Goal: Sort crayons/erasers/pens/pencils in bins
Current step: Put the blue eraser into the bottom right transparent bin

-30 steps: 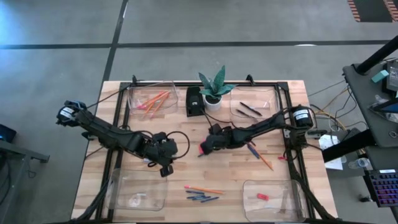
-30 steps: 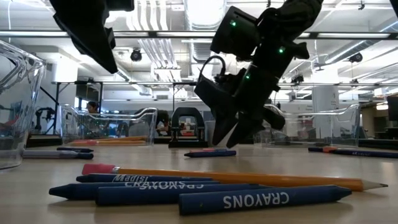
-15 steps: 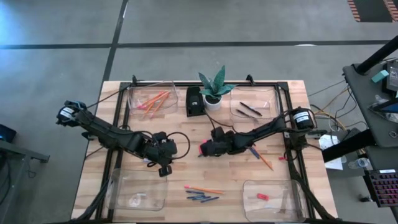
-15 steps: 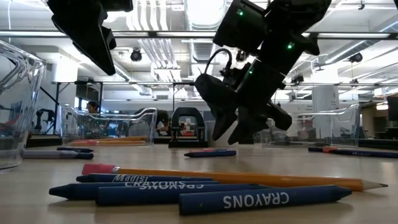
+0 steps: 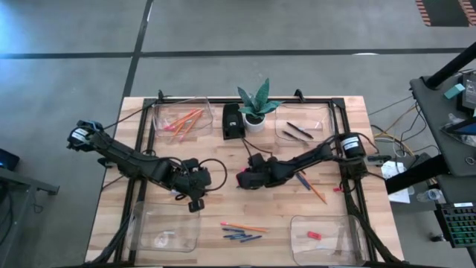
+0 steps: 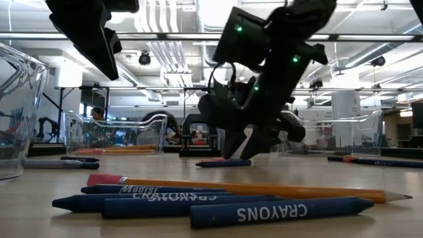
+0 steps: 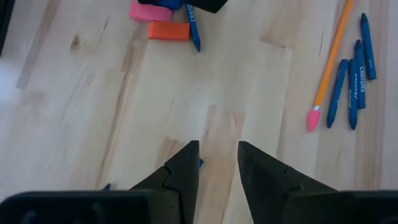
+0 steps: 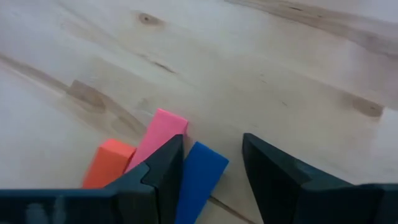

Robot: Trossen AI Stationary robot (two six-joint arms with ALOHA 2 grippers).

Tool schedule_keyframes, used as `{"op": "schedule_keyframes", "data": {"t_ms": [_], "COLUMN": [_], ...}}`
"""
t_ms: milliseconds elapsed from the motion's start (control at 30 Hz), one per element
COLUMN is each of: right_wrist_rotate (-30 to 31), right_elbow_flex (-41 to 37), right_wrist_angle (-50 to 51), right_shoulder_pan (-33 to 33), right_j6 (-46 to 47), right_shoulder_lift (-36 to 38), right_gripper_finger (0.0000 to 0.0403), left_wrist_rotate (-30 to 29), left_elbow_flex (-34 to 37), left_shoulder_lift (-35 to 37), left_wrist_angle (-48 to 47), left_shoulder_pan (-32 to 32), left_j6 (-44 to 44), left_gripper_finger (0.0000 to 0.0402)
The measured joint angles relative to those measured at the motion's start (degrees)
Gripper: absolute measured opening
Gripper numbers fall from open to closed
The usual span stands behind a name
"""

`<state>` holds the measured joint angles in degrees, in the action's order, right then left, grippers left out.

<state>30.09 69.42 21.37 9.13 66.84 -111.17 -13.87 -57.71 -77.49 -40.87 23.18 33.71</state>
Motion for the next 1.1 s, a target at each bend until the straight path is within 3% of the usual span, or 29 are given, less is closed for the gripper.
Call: {"op": "schedule_keyframes", "data": {"t_ms": [267, 433, 867, 1100], "right_wrist_rotate": [-4.65, -8.60, -8.19, -6.53], "right_elbow_flex": [6.31, 7.19, 7.03, 8.30], "right_wrist_angle": [16.41, 16.82, 18.04, 21.21], "right_shoulder_pan": [0.94, 2.20, 4.97, 4.86], "right_j6": [-4.16, -3.56, 7.12, -8.69], "right_shoulder_lift": [-0.25, -0.14, -0.14, 0.13], "right_gripper_finger": [0.0159, 0.0153, 0.0148, 0.0148], "left_wrist_rotate": [0.11, 0.12, 0.15, 0.15], "left_elbow_flex": [0.00, 0.00, 0.00, 0.00], "left_shoulder_lift": [0.00, 0.02, 0.02, 0.02], "left_wrist_angle": [-0.67, -0.69, -0.78, -0.79], "left_shoulder_pan": [0.17, 0.20, 0.20, 0.20], "left_j6": [0.04, 0.04, 0.11, -0.01], "left_gripper_finger": [0.0096, 0.0096, 0.0096, 0.0096]}}
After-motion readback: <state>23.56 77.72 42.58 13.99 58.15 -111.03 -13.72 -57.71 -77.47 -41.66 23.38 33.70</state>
